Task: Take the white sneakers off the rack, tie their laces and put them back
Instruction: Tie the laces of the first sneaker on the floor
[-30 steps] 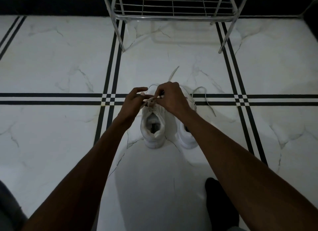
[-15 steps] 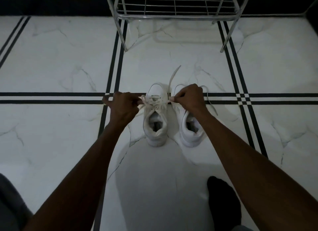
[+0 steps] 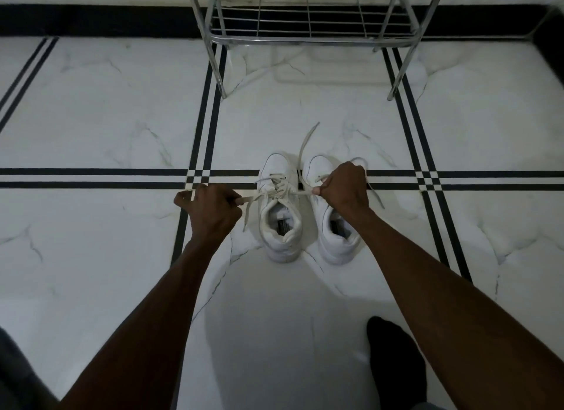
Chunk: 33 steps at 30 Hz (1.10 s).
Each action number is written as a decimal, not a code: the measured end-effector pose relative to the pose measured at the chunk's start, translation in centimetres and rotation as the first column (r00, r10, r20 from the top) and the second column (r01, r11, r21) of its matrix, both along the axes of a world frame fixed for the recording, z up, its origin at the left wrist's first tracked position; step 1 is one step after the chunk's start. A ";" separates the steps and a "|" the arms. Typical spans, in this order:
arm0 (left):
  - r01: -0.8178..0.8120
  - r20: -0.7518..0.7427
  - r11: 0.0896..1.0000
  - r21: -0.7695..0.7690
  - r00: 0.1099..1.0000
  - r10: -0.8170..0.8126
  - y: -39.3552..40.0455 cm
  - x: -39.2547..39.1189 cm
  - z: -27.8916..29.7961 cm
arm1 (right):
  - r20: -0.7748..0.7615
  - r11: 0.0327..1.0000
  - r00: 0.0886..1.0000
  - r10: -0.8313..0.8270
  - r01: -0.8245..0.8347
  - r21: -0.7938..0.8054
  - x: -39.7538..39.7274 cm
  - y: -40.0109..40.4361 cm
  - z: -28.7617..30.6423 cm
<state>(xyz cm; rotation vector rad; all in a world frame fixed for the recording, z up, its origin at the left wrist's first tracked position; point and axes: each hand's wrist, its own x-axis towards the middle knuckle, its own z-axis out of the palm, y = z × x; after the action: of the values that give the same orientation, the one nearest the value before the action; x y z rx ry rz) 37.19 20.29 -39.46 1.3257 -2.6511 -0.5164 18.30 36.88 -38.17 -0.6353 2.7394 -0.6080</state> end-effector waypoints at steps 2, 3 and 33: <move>-0.008 -0.009 1.000 0.000 1.000 0.008 0.1 0.0 -0.1 | -0.003 1.000 1.000 0.003 -0.003 -0.004 -0.2 0.1 -0.5; -0.013 -0.005 1.000 0.005 1.000 0.013 0.1 0.0 -0.2 | -0.014 1.000 1.000 0.014 -0.014 -0.010 -0.4 -0.1 -1.0; 0.230 0.055 0.955 -0.185 0.973 -0.224 1.6 -0.3 -1.0 | -0.347 0.835 0.762 0.547 -0.464 0.296 2.7 -0.9 -2.0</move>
<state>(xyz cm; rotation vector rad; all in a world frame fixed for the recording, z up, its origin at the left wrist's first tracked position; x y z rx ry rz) 36.93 21.84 -40.47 0.9919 -2.8142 -0.2573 21.04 36.02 -40.15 -1.5460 2.7359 -0.0684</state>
